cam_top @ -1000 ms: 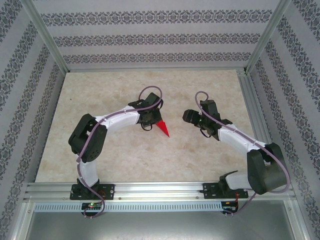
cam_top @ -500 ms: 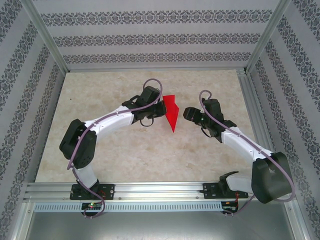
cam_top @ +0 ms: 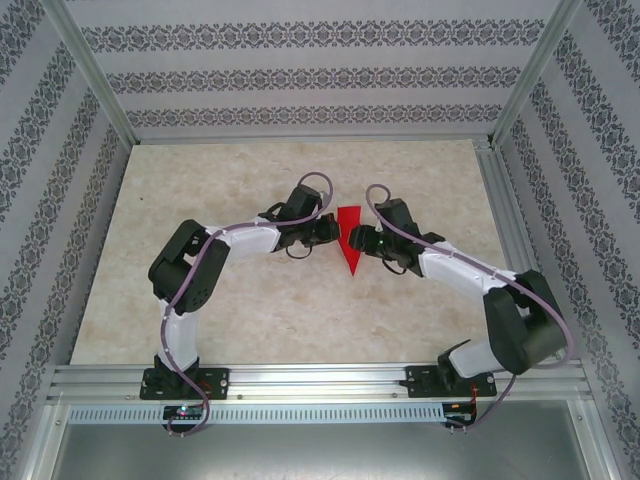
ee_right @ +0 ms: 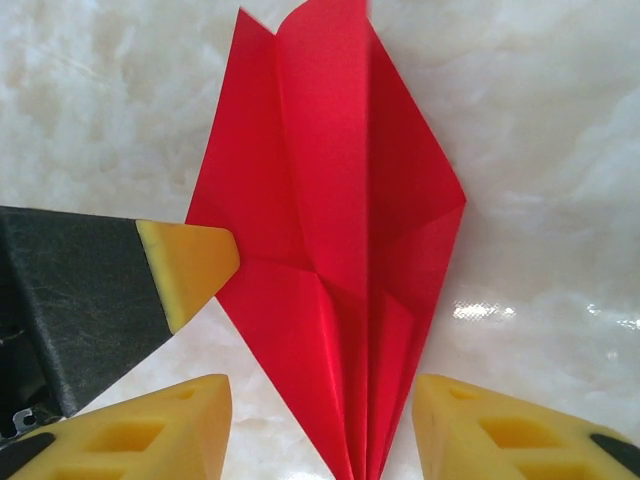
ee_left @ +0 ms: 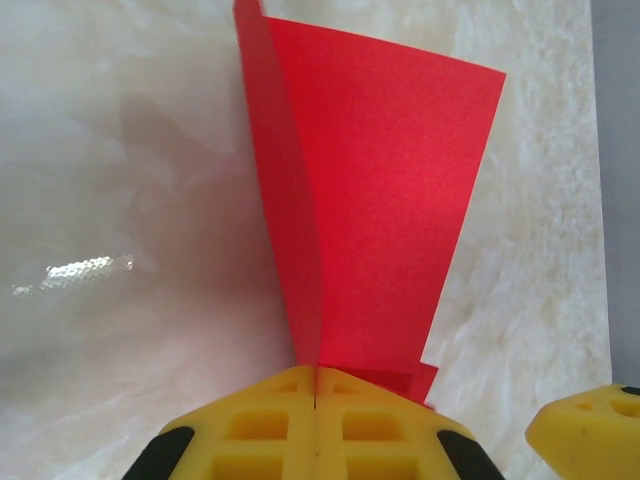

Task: Fold a paper plane with a square sheet of paper (pick it up from the middle)

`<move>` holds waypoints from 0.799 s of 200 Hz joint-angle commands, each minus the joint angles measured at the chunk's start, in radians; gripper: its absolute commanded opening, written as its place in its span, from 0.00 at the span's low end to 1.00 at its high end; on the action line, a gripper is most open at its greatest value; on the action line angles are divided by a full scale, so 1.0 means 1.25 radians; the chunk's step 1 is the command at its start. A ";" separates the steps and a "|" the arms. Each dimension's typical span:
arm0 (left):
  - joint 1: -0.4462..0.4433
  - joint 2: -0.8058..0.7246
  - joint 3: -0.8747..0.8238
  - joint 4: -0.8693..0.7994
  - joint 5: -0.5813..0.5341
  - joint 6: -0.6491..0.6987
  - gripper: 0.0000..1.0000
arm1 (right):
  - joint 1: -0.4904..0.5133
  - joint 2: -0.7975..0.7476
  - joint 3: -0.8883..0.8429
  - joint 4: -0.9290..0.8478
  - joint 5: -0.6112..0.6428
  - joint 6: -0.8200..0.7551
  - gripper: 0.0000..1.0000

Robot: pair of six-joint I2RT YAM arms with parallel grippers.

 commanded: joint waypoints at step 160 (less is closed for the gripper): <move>0.038 0.042 -0.023 0.044 0.057 -0.035 0.00 | 0.070 0.213 0.184 -0.140 0.069 -0.060 0.35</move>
